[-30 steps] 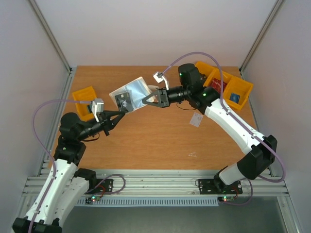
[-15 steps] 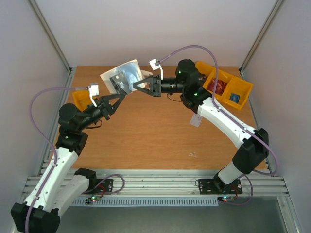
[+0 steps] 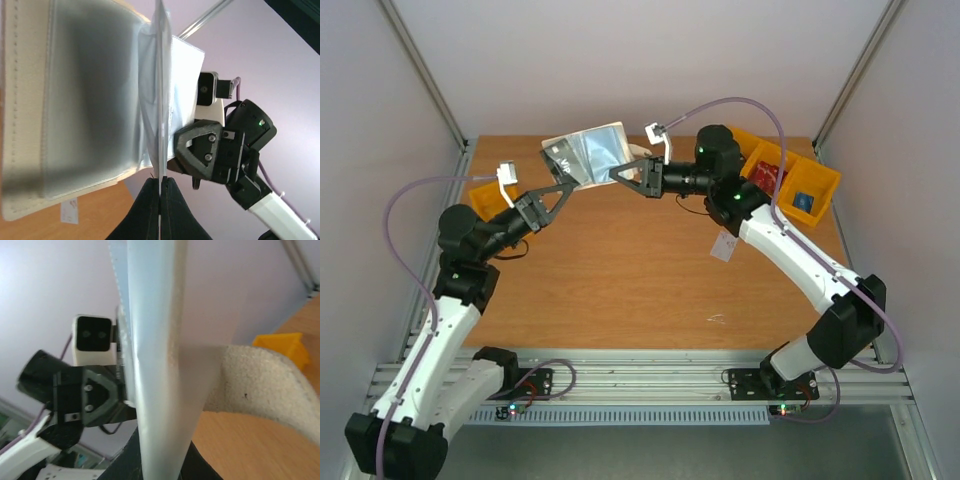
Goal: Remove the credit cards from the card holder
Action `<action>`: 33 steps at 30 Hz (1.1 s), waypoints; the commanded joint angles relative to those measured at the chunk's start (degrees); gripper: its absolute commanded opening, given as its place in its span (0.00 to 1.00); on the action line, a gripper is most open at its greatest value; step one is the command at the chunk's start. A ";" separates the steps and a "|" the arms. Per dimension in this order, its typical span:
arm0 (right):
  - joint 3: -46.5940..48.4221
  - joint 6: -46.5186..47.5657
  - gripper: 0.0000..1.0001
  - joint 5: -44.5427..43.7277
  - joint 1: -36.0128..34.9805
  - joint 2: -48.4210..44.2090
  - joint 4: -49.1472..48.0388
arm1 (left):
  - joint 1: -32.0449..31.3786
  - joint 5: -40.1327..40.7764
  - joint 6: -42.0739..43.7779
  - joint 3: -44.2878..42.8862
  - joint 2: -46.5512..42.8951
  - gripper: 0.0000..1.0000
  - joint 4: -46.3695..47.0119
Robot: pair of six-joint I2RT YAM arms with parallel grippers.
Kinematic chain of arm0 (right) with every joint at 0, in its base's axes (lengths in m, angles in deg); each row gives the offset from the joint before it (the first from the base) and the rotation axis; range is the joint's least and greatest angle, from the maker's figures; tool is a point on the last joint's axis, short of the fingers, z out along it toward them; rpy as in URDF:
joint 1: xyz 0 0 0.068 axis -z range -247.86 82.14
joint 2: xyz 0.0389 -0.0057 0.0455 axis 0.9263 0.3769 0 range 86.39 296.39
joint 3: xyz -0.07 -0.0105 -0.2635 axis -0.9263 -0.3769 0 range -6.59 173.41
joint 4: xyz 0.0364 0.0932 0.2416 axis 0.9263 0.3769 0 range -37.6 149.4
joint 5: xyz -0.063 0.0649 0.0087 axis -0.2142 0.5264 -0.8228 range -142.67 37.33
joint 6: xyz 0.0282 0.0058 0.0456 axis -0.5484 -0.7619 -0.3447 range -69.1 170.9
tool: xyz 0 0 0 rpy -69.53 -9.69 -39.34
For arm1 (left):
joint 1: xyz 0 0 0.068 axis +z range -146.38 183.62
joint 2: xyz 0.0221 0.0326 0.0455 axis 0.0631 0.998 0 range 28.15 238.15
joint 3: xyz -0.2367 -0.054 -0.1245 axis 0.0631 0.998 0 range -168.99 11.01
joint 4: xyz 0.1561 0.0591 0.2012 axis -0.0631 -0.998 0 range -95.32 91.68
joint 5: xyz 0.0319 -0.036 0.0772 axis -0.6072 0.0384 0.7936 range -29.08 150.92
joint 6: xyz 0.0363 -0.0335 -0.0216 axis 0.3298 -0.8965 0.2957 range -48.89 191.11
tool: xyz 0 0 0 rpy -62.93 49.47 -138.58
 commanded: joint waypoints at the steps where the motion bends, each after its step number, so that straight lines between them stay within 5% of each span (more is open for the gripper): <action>1: 0.83 -0.70 0.02 -9.64 0.43 3.54 8.45 | -0.26 1.48 -9.91 -1.05 5.71 0.00 -2.13; 7: -4.26 -2.68 0.04 -12.33 0.43 7.57 12.31 | -2.90 2.07 -11.17 2.84 16.88 0.00 -0.98; 15: -22.97 -8.91 0.21 -6.62 3.16 13.62 -4.32 | -4.02 3.17 -7.64 12.98 32.39 0.00 6.32; 20: -28.40 -5.90 0.45 -8.74 7.57 13.44 3.42 | -5.69 7.75 -5.24 16.80 39.99 0.00 9.87; 25: -17.89 13.45 0.50 -17.34 8.06 9.91 25.75 | -5.72 4.58 -1.80 15.73 44.36 0.00 10.53; 33: 6.30 21.21 0.40 -5.60 1.58 26.79 31.11 | -3.13 2.58 3.72 15.58 45.73 0.00 4.10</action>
